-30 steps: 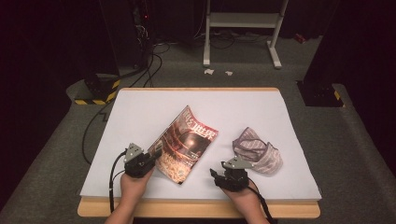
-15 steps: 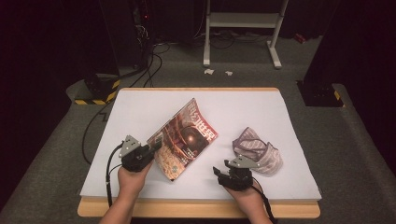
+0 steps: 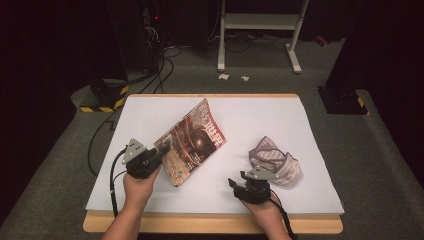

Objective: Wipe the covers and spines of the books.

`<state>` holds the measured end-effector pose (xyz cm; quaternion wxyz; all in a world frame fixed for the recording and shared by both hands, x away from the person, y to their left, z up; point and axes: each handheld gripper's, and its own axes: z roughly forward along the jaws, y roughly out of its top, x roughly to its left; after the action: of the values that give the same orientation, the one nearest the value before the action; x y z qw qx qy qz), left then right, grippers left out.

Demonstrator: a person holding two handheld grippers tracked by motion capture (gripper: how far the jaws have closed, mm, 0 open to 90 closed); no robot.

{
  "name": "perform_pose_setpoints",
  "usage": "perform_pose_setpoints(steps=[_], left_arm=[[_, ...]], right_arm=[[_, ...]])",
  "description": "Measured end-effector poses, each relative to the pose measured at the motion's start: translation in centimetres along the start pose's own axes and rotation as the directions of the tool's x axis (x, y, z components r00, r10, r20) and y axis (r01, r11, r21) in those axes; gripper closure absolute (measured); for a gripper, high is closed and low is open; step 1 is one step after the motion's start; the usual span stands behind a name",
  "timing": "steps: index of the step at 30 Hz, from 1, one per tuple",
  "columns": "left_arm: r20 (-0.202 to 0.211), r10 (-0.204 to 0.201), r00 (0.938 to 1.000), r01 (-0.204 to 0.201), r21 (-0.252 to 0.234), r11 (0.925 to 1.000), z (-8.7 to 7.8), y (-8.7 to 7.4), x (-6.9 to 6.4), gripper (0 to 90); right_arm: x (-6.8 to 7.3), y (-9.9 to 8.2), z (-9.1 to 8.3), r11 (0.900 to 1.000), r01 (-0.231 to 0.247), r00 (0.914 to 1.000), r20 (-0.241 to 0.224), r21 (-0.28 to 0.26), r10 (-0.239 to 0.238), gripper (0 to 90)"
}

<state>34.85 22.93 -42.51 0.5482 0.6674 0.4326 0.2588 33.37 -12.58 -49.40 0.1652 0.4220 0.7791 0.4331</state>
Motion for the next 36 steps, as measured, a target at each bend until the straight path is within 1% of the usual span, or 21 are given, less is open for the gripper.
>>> perform_pose_setpoints(steps=[4,11,15,17,19,20,24,28,30,32,34,36], left_arm=[[-0.010,0.011,0.9999,-0.012,-0.016,0.9998,-0.2,0.4,0.0,84.2],[-0.035,0.023,0.9991,-0.024,-0.044,0.9988,-1.0,1.2,0.7,84.2],[-0.066,0.025,0.9975,-0.029,-0.056,0.9980,-1.6,1.6,1.5,84.3],[-0.085,0.032,0.9959,-0.037,-0.060,0.9975,-1.9,1.8,2.0,84.2],[-0.106,0.041,0.9935,-0.048,-0.064,0.9968,-2.3,2.1,2.5,84.3],[-0.118,0.039,0.9922,-0.047,-0.068,0.9966,-2.4,2.2,2.7,84.2],[-0.163,0.047,0.9855,-0.060,-0.074,0.9955,-2.9,2.8,4.1,84.3],[-0.204,0.071,0.9764,-0.088,-0.075,0.9932,-3.1,2.7,4.4,84.2],[-0.191,0.065,0.9794,-0.079,-0.072,0.9943,-3.1,2.4,4.3,84.2],[-0.180,0.067,0.9814,-0.083,-0.079,0.9934,-3.1,2.1,4.1,84.2],[-0.153,0.066,0.9860,-0.079,-0.085,0.9932,-2.9,1.8,3.5,84.2],[-0.135,0.072,0.9882,-0.084,-0.081,0.9932,-2.7,1.6,3.0,84.2]], right_arm=[[-0.1,0.0,-0.1,1.0000,0.000,1.0000,0.001,-0.002,0.000,44.3],[-0.2,0.1,-0.2,1.0000,-0.004,1.0000,-0.001,-0.007,0.004,44.8],[-0.3,0.1,-0.2,0.9999,-0.005,1.0000,0.000,-0.011,0.005,45.0],[-0.3,0.1,-0.2,0.9999,-0.007,1.0000,0.000,-0.009,0.007,45.1],[-0.3,0.1,-0.2,0.9999,-0.007,1.0000,0.000,-0.007,0.007,45.1],[-0.3,0.1,-0.2,0.9999,-0.007,1.0000,0.000,-0.008,0.007,45.1],[-0.3,0.1,-0.2,1.0000,-0.005,1.0000,0.000,-0.009,0.005,45.3],[-0.2,0.1,-0.1,1.0000,-0.007,1.0000,0.000,-0.007,0.007,45.4],[-0.1,0.1,-0.1,1.0000,-0.003,1.0000,-0.001,-0.005,0.003,45.6],[0.0,0.0,0.0,1.0000,-0.003,1.0000,-0.002,0.000,0.003,45.6],[0.0,0.0,0.1,1.0000,0.002,1.0000,-0.003,-0.001,-0.002,45.7],[0.0,0.0,0.1,1.0000,0.002,1.0000,-0.005,0.002,-0.002,45.8]])
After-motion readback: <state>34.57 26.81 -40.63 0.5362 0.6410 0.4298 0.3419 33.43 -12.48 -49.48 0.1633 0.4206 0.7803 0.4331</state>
